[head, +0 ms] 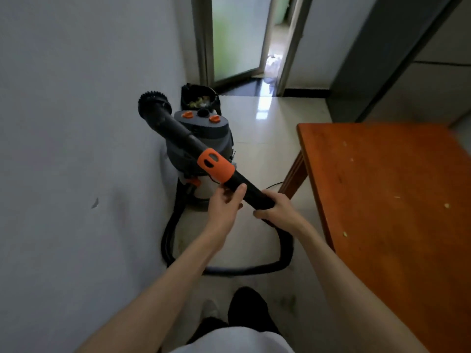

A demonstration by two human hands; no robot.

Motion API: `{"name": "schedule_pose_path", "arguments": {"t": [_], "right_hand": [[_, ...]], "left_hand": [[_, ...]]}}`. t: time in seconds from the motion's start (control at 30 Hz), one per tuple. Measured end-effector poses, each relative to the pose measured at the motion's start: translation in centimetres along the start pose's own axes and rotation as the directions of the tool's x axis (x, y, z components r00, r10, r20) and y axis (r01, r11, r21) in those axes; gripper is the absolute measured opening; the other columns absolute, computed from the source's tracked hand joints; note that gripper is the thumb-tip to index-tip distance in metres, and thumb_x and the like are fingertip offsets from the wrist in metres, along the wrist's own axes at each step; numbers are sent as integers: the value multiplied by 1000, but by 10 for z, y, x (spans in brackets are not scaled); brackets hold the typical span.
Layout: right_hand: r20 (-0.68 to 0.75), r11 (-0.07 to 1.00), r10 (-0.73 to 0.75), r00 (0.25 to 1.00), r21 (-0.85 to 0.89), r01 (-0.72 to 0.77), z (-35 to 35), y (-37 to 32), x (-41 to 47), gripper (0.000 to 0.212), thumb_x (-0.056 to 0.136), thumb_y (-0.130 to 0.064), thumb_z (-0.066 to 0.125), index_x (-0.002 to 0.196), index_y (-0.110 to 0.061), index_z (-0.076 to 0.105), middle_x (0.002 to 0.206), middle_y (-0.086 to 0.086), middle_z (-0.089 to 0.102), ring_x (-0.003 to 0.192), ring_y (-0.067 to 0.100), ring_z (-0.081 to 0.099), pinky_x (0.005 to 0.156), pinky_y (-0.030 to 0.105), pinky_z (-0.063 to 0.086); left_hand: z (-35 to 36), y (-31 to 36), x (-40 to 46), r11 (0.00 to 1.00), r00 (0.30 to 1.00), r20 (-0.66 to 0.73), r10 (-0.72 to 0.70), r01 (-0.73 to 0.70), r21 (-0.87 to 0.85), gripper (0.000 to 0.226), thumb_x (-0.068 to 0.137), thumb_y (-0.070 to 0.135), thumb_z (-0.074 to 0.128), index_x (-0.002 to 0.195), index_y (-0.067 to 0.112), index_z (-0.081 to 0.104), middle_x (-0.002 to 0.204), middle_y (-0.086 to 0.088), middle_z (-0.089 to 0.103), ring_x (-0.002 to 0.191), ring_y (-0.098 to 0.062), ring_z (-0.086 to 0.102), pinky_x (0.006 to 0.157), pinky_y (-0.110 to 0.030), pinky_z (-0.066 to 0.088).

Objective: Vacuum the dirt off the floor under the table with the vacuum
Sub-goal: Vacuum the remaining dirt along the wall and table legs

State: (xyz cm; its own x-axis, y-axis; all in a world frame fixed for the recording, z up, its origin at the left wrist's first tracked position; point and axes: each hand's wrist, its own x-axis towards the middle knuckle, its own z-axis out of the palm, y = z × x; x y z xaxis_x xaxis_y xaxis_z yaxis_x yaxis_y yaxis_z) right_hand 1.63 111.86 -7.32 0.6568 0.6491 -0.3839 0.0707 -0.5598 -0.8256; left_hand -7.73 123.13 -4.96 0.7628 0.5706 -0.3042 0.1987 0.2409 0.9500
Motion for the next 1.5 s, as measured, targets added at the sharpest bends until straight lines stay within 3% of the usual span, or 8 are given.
{"name": "schedule_pose_path", "arguments": {"t": [0.23,0.37,0.6,0.73,0.87,1.03,1.3,1.5], "right_hand": [[-73,954,25,997,300,-2,26,17,-83,27,82,-11,69,102,-25,58,86,6,64,77,21,64,68,33,54],[-49,888,21,999,460,4,40,32,-128,22,84,-10,66,105,-17,60,102,15,65,93,27,65,73,26,54],[-30,634,-4,1000,773,26,71,49,-184,23,86,-3,60,105,-16,62,107,14,65,109,35,60,100,46,45],[-11,507,-30,999,862,24,73,32,-191,27,88,-6,56,115,-11,57,108,11,64,106,27,60,97,41,46],[29,363,-18,999,931,-21,80,25,-182,32,84,-9,58,116,-11,55,102,8,64,103,24,59,93,40,47],[125,242,116,985,959,-150,118,56,-152,35,86,-10,59,120,-7,56,101,10,63,99,23,60,94,39,48],[102,566,380,920,761,-318,144,155,-105,37,86,-18,67,121,-15,57,106,7,65,100,24,63,90,38,49],[85,597,471,878,702,-389,119,208,-68,26,85,-21,69,108,-16,59,88,3,65,80,17,64,65,27,49]], "left_hand": [[20,5,-65,984,993,114,37,-56,170,37,96,34,45,128,15,43,113,1,58,111,-21,58,97,-40,48],[30,0,-107,955,982,149,118,-154,254,28,97,35,44,120,19,47,98,11,57,101,-12,58,88,-27,48],[43,-3,-154,873,965,235,117,-213,439,41,95,39,48,125,11,51,113,-6,62,105,-20,60,92,-35,49],[43,15,-149,814,938,324,121,-281,509,48,93,44,48,126,9,50,112,-6,61,101,-21,61,89,-35,51],[39,22,-128,739,912,408,50,-308,599,52,92,50,48,126,11,49,103,-2,60,97,-20,61,85,-33,52],[18,-28,-91,796,907,384,-172,-102,597,51,92,48,47,124,9,53,104,-7,63,98,-23,62,82,-33,51],[-1,-143,-55,862,873,312,-375,205,464,32,98,28,45,122,10,57,110,-8,65,104,-21,61,94,-35,48],[-14,-239,-76,838,837,209,-506,419,350,36,98,24,47,131,10,48,129,-9,55,116,-18,54,90,-26,46]]}}
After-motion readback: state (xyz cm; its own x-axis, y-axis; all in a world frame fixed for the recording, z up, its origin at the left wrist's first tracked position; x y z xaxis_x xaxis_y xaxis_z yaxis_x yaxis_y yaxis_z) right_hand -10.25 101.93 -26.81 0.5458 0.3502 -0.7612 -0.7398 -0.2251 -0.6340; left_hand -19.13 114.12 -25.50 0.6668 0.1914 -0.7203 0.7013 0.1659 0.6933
